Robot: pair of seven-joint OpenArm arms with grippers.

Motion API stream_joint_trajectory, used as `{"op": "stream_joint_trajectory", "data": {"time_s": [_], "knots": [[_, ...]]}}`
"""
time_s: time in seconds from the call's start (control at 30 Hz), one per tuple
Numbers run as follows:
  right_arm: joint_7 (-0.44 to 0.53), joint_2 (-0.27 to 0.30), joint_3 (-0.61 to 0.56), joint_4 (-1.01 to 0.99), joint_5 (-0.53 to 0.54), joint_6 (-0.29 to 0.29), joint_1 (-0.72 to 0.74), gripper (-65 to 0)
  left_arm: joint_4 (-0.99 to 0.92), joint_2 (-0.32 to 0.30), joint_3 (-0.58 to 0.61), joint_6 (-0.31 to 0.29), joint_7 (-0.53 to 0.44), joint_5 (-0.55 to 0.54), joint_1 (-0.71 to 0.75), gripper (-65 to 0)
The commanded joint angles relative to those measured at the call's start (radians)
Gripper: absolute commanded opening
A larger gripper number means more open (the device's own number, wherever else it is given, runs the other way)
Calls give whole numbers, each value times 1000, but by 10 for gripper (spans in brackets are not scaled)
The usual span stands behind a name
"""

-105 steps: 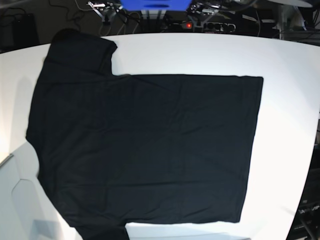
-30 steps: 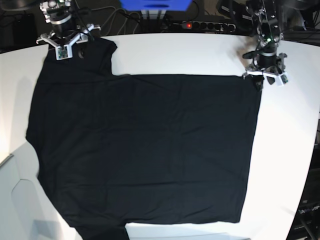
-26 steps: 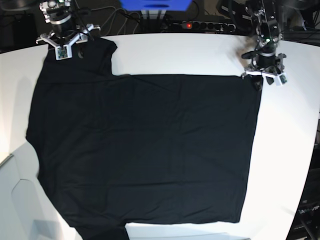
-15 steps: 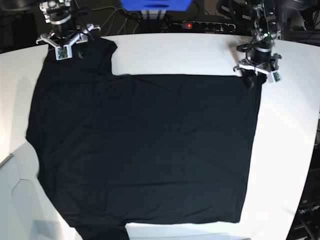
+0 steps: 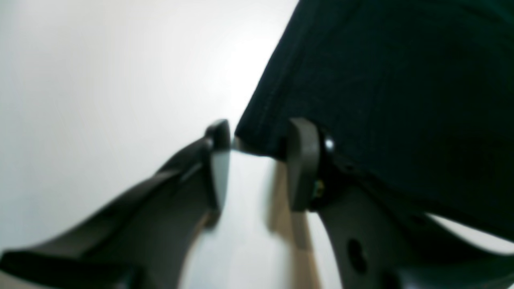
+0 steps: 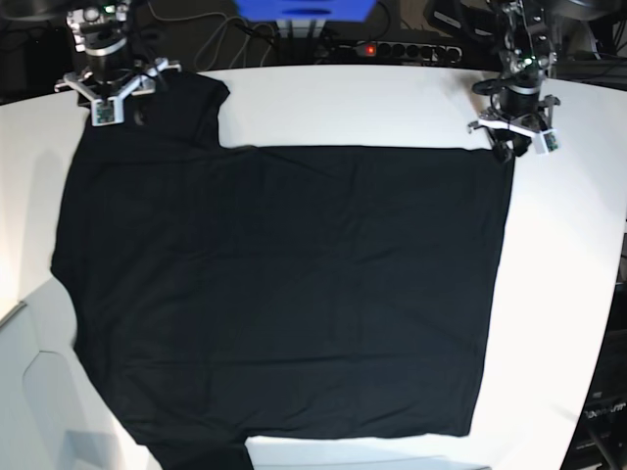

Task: Fold the T-shirt properly
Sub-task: 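Lower both grippers onto the shirt's shoulder edge corners, then close both grippers on the shoulder edge corners of the shirt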

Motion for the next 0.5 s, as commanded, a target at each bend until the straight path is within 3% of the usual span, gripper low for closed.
{"op": "stream_joint_trajectory", "data": {"time_s": [0.0, 0.13, 0.33, 0.47], "knots": [[23, 3, 12, 14, 5, 10, -4, -358, 8, -10, -3, -2, 7, -2, -3, -449], [23, 9, 22, 14, 5, 10, -4, -358, 8, -5, -3, 3, 7, -2, -8, -425], [23, 6, 21, 12, 5, 12, -4, -358, 3, -5, -3, 3, 7, -2, -8, -307], [23, 6, 21, 12, 5, 12, -4, -358, 6, -5, -2, -2, 7, -2, -8, -305]]}}
